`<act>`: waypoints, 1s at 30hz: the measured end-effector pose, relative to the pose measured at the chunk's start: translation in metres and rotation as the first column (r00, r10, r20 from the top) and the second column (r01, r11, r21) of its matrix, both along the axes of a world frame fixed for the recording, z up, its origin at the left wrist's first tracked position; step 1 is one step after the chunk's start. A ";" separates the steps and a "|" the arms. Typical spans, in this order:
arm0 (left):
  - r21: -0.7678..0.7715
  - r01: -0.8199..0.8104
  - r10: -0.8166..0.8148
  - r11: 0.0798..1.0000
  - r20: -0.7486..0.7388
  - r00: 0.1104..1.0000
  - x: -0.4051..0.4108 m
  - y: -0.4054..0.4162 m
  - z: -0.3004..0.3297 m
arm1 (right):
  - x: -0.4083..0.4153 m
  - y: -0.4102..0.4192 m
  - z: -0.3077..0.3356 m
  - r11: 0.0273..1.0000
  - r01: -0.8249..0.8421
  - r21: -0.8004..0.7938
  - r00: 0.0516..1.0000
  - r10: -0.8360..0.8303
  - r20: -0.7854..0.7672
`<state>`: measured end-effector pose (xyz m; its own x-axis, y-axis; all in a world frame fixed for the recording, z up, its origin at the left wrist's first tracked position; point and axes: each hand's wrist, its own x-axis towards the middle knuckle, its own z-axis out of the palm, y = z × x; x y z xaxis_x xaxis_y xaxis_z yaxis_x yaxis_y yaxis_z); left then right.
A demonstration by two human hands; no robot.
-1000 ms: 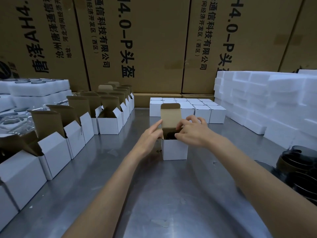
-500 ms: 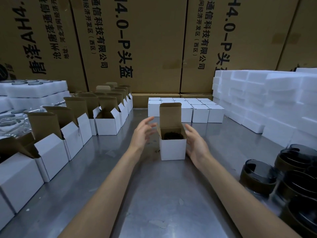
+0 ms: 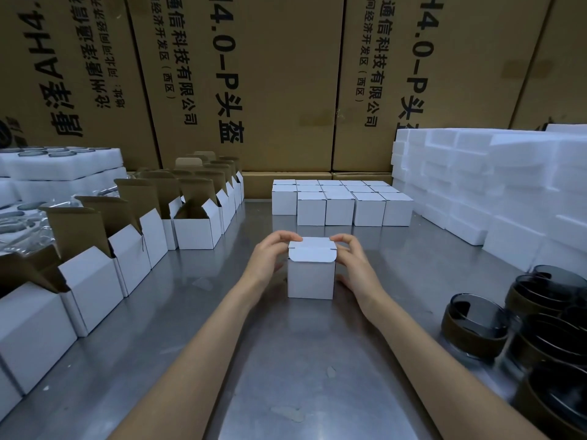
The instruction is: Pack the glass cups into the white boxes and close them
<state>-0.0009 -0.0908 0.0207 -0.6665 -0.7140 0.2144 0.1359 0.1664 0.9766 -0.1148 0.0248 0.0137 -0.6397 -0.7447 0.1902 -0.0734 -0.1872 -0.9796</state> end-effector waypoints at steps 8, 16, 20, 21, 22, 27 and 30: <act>0.051 0.153 -0.152 0.987 -0.025 0.988 0.007 0.001 -0.007 | 0.006 0.006 -0.004 0.998 -0.044 -0.036 0.998 0.043 -0.046; -0.116 0.023 -0.027 0.993 -0.039 0.999 0.009 0.000 -0.010 | 0.010 0.008 -0.004 0.998 -0.013 -0.056 0.996 0.008 -0.089; -0.006 0.135 -0.135 0.991 -0.040 0.990 0.011 -0.002 -0.011 | 0.011 0.007 -0.004 0.997 -0.034 -0.066 0.997 0.030 -0.064; 0.018 0.173 -0.172 0.985 -0.044 0.984 0.012 -0.002 -0.011 | 0.010 0.007 -0.004 0.998 -0.036 -0.058 0.997 0.032 -0.069; 0.040 0.201 -0.199 0.979 -0.051 0.979 0.012 -0.002 -0.011 | 0.010 0.006 -0.004 0.998 -0.040 -0.046 0.997 0.036 -0.074; 0.122 0.191 -0.187 0.974 -0.045 0.981 0.011 -0.003 -0.009 | 0.008 0.004 -0.006 0.999 -0.047 -0.008 0.995 0.046 -0.089; 0.106 0.204 -0.200 0.973 -0.043 0.979 0.011 -0.007 -0.012 | 0.007 0.001 -0.006 0.999 -0.039 0.012 0.993 0.040 -0.111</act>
